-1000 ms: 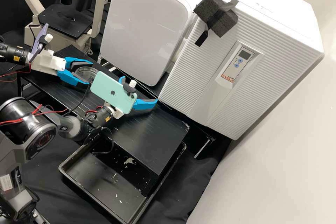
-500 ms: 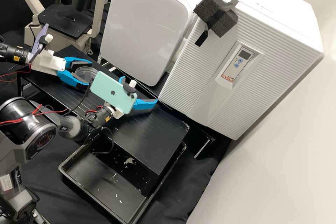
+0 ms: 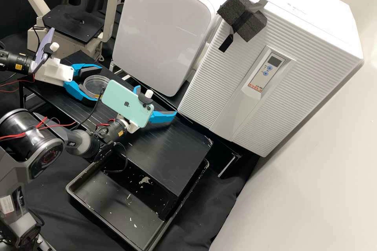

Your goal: Place the petri dish on the microscope

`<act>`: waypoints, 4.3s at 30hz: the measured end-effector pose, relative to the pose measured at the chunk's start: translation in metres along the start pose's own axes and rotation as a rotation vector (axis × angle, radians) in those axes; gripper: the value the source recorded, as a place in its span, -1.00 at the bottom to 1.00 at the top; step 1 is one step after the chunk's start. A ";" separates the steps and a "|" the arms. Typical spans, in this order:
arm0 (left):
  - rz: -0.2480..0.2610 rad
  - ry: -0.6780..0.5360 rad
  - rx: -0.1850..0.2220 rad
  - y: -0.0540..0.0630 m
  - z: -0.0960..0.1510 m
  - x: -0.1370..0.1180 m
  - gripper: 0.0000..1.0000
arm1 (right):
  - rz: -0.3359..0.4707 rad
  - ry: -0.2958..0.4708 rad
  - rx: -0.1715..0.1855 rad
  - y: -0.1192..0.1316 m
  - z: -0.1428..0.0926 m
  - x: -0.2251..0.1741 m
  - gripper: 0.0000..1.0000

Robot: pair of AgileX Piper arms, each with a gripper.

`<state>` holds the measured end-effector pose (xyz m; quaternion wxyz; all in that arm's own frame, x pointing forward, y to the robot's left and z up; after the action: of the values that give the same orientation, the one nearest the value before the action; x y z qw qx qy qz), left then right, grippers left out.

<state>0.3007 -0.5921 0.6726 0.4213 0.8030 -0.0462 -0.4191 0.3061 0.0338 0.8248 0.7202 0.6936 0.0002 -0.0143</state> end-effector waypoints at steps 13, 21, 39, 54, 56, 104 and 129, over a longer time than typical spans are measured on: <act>0.014 -0.002 -0.037 -0.002 -0.003 0.007 1.00 | 0.000 0.000 0.000 0.000 0.000 0.000 1.00; 0.011 -0.006 -0.037 -0.002 -0.003 0.007 1.00 | 0.000 0.000 0.000 0.000 0.000 0.000 1.00; 0.011 -0.006 -0.020 -0.002 -0.003 0.007 -1.00 | 0.000 0.000 0.000 0.000 0.000 0.000 1.00; 0.018 -0.010 -0.010 -0.002 -0.002 0.007 -1.00 | 0.000 0.000 0.000 0.000 0.000 0.000 1.00; 0.018 -0.010 -0.010 -0.002 -0.002 0.007 -1.00 | 0.000 0.000 0.000 0.000 0.000 0.000 1.00; 0.097 0.026 0.003 0.029 -0.005 -0.015 -1.00 | 0.000 0.000 0.000 0.000 0.000 0.000 1.00; 0.047 0.036 -0.035 0.011 -0.012 -0.007 -1.00 | 0.000 0.000 0.000 0.000 0.000 0.000 1.00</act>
<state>0.3079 -0.5888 0.6885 0.4457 0.8017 -0.0503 -0.3950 0.3061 0.0338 0.8248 0.7202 0.6936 0.0002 -0.0143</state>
